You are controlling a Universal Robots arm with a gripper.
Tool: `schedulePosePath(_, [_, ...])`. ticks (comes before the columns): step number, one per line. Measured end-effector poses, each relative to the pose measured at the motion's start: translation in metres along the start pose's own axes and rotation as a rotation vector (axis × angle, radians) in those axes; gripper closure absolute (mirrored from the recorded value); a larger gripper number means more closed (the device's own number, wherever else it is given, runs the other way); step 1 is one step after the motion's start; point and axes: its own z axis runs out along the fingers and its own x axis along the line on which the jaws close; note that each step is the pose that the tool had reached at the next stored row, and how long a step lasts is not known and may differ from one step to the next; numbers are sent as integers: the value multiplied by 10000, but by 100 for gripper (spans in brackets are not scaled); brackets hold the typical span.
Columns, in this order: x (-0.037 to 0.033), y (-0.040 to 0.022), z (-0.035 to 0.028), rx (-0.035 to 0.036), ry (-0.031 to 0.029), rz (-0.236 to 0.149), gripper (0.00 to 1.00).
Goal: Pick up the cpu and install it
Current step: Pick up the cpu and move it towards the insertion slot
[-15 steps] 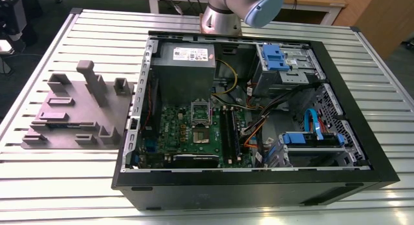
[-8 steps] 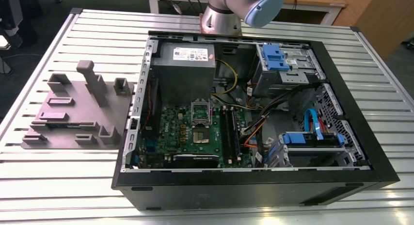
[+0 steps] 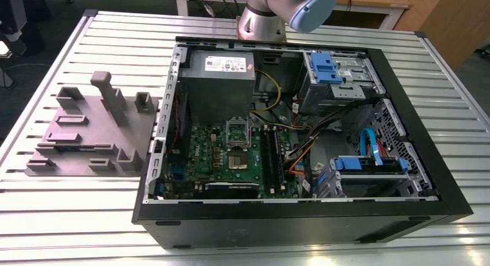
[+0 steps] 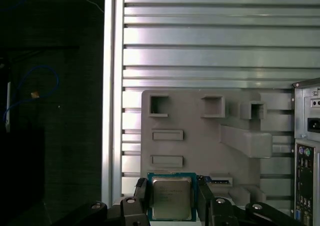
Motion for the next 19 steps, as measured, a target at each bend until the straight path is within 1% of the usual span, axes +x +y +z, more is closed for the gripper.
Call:
schedulePosePath(10, [-19,0,0,0,0,0,53])
schedulePosePath(11, [-69,0,-1,0,0,0,53])
schedulePosePath(12, [-81,0,0,0,0,0,53])
schedulePosePath(19, [-98,0,1,0,0,0,53])
